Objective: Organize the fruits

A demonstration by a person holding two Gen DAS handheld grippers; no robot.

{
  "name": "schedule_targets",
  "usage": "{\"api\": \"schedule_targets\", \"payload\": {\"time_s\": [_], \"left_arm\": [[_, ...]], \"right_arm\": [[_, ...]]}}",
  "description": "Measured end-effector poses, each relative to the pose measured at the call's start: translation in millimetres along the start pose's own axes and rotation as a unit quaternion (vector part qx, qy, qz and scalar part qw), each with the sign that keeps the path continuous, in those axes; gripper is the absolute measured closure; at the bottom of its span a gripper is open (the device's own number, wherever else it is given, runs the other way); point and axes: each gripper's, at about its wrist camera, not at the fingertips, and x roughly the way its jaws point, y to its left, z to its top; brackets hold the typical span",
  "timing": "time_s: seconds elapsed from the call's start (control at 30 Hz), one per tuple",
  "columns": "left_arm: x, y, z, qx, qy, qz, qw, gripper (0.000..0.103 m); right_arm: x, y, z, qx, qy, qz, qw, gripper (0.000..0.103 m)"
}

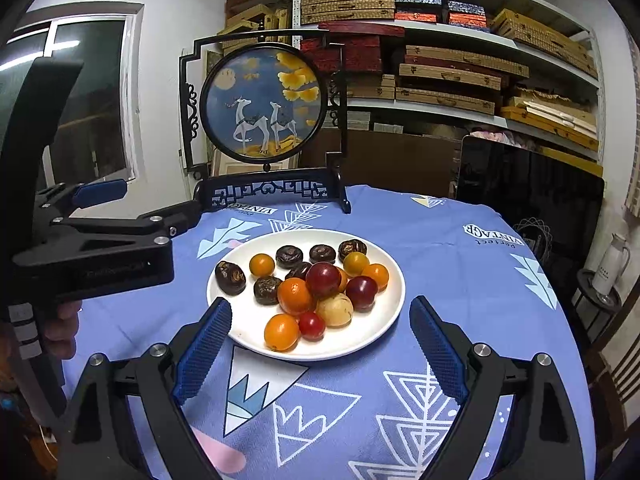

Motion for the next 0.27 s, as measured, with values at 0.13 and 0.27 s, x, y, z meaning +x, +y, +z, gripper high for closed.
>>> {"api": "schedule_targets", "payload": {"time_s": [0.13,0.27], "left_arm": [[2.6,4.6,-0.5,-0.014,0.003,0.009,0.9999,0.006],[-1.2,5.1,-0.7,-0.012,-0.011,0.001,0.9999,0.006]], "right_arm": [[0.7,0.0,0.6,0.003,0.000,-0.003,1.000,0.011],[2.3,0.4,-0.7,0.004,0.003,-0.003,1.000,0.011]]}}
